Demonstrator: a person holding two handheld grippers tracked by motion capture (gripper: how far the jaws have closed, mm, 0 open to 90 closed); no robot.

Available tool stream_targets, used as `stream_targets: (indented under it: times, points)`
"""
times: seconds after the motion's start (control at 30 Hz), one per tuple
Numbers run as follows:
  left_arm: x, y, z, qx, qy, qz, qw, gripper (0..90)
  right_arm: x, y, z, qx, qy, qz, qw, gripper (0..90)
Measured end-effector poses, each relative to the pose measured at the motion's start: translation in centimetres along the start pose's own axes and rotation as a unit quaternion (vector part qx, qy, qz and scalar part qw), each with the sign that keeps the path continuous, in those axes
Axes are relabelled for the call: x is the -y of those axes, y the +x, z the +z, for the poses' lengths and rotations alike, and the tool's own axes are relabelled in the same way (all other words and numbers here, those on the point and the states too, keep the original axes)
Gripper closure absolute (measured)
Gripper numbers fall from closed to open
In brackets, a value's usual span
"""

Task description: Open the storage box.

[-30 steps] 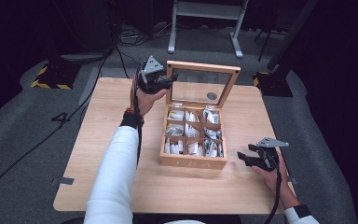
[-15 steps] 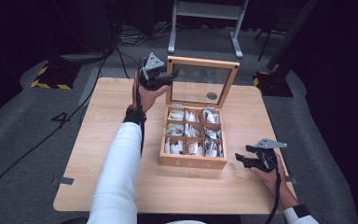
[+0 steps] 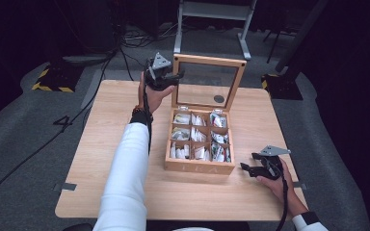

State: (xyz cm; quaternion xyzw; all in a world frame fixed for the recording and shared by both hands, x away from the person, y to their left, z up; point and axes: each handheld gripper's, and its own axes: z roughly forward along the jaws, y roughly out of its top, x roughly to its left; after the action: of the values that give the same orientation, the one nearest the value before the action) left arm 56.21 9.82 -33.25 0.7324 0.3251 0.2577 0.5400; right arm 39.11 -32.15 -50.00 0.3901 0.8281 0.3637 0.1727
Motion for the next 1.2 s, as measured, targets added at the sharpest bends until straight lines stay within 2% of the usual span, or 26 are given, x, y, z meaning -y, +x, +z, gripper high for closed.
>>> stream_targets:
  times: [0.17, 0.33, 0.47, 0.57, 0.63, 0.73, 0.83, 0.97, 1.07, 1.2]
  points:
    - [0.2, 0.2, 0.3, -0.006, 0.010, 0.004, 0.9999, 57.1, 0.1, 0.0, 0.1, 0.002, 0.000, -0.001, 1.0000, 26.5]
    - [0.5, 0.3, 0.8, -0.009, 0.011, -0.004, 0.9999, 57.0, 0.3, 0.1, 0.2, 0.002, -0.004, -0.003, 1.0000, 23.2]
    - [0.8, 0.5, 1.3, -0.018, 0.027, 0.000, 0.9995, 57.3, 0.3, 0.1, 0.3, 0.000, -0.005, -0.006, 1.0000, 22.0]
    - [1.3, 0.5, 2.0, -0.033, 0.047, 0.001, 0.9983, 58.0, 0.3, 0.1, 0.3, 0.000, -0.005, -0.007, 1.0000, 21.9]
    - [1.6, 0.6, 2.4, -0.038, 0.052, -0.001, 0.9979, 58.0, 0.3, 0.1, 0.3, 0.000, -0.005, -0.007, 1.0000, 21.8]
    - [2.1, 0.8, 2.7, -0.038, 0.058, -0.008, 0.9976, 58.2, 0.3, 0.1, 0.3, 0.001, -0.005, -0.006, 1.0000, 21.6]
    - [2.6, 0.8, 3.2, -0.041, 0.074, -0.004, 0.9964, 57.0, 0.3, 0.1, 0.3, 0.000, -0.004, -0.006, 1.0000, 21.5]
    - [3.0, 0.8, 3.4, -0.039, 0.079, -0.008, 0.9961, 55.8, 0.3, 0.1, 0.3, 0.000, -0.004, -0.006, 1.0000, 21.5]
    - [3.0, 0.5, 3.5, -0.040, 0.089, -0.009, 0.9952, 54.7, 0.3, 0.1, 0.3, 0.001, -0.004, -0.005, 1.0000, 21.5]
    - [2.6, 0.0, 3.4, -0.050, 0.104, 0.003, 0.9933, 50.0, 0.3, 0.1, 0.3, 0.001, -0.004, -0.006, 1.0000, 21.4]
